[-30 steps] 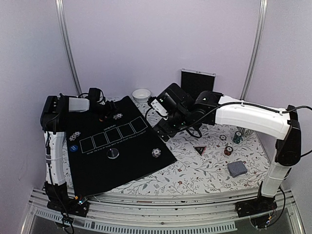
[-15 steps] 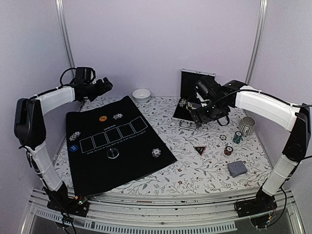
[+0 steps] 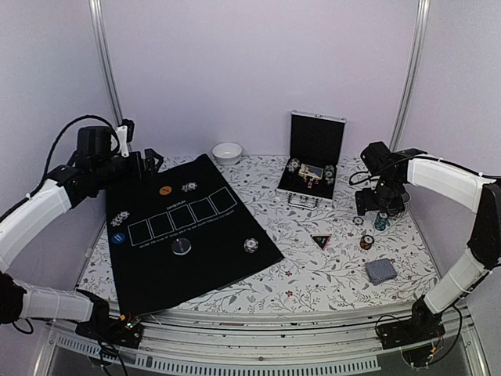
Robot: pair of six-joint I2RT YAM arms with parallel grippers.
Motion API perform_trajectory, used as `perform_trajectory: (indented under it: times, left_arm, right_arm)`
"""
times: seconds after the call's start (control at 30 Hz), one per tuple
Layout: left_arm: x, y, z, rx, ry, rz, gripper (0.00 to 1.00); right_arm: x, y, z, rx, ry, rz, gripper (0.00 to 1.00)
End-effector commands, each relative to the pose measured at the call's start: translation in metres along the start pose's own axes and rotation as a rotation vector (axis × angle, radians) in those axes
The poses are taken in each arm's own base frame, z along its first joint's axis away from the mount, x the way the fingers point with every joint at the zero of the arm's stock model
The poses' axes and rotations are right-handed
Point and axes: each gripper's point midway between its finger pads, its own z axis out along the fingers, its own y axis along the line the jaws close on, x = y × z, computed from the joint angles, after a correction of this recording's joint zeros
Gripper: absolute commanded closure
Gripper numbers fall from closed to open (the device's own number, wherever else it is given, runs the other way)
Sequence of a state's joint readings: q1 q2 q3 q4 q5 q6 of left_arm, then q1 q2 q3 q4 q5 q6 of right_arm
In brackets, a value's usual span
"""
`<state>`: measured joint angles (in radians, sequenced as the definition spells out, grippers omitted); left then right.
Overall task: Distribute texas hold em gaming equipment
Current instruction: Pick up the pile of poker chips from the pile of poker chips.
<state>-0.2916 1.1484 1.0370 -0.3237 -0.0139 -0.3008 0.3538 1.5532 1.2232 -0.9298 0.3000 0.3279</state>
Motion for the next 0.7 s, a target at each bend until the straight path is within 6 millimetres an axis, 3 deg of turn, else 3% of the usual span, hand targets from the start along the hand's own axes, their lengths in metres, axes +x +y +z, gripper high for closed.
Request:
perform_trajectory:
  times: [0.0, 0.13, 0.37, 0.67]
  left_arm:
    - [0.02, 0.022, -0.016, -0.099, 0.017, 0.131, 0.02]
    - [0.026, 0.024, -0.012, -0.098, 0.003, 0.135, 0.02]
    - [0.043, 0.026, 0.004, -0.084, 0.063, 0.155, 0.02]
    - [0.047, 0.032, 0.002, -0.096, 0.06, 0.153, 0.02]
  right_arm:
    - [-0.024, -0.031, 0.017, 0.022, -0.049, 0.142, 0.15]
    - [-0.028, -0.032, 0.03, 0.017, -0.04, 0.156, 0.33]
    - [-0.029, -0.046, 0.055, 0.049, 0.002, 0.183, 0.3]
    - [-0.025, -0.055, 0.082, 0.094, 0.052, 0.177, 0.3]
